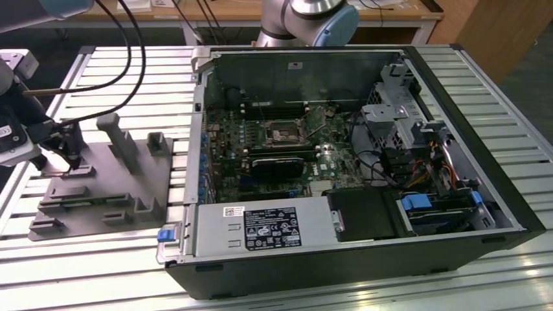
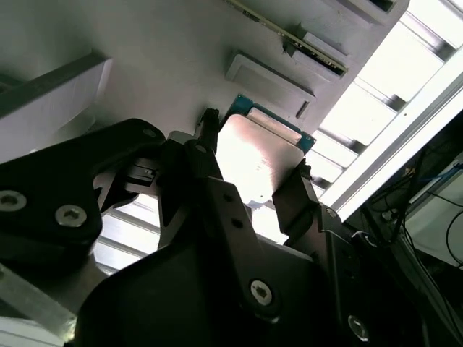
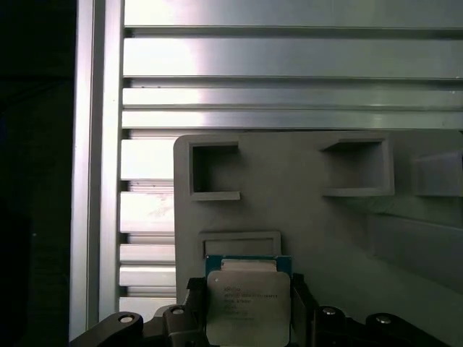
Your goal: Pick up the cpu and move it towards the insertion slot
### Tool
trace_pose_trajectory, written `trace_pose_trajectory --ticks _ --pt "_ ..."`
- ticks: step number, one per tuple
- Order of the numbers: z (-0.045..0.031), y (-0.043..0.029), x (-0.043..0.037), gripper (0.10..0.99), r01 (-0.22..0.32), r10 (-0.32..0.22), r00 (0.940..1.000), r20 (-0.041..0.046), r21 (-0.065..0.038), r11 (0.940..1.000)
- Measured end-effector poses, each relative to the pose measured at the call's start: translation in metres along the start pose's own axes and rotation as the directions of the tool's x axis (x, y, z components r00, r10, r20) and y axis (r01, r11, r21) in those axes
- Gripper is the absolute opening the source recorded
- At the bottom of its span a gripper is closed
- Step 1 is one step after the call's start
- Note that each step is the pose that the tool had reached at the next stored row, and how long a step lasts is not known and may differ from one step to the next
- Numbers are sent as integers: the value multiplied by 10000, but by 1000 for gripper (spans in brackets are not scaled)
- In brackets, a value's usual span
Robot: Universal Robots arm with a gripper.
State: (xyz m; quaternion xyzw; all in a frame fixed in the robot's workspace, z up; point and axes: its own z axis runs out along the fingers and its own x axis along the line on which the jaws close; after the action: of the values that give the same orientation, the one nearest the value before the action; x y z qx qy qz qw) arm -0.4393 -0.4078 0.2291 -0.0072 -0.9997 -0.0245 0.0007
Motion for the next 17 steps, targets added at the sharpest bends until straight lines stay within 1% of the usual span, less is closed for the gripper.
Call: trace_pose_trajectory --ticks 17 --pt "-241 12 0 549 -1 1 10000 -1 -66 10000"
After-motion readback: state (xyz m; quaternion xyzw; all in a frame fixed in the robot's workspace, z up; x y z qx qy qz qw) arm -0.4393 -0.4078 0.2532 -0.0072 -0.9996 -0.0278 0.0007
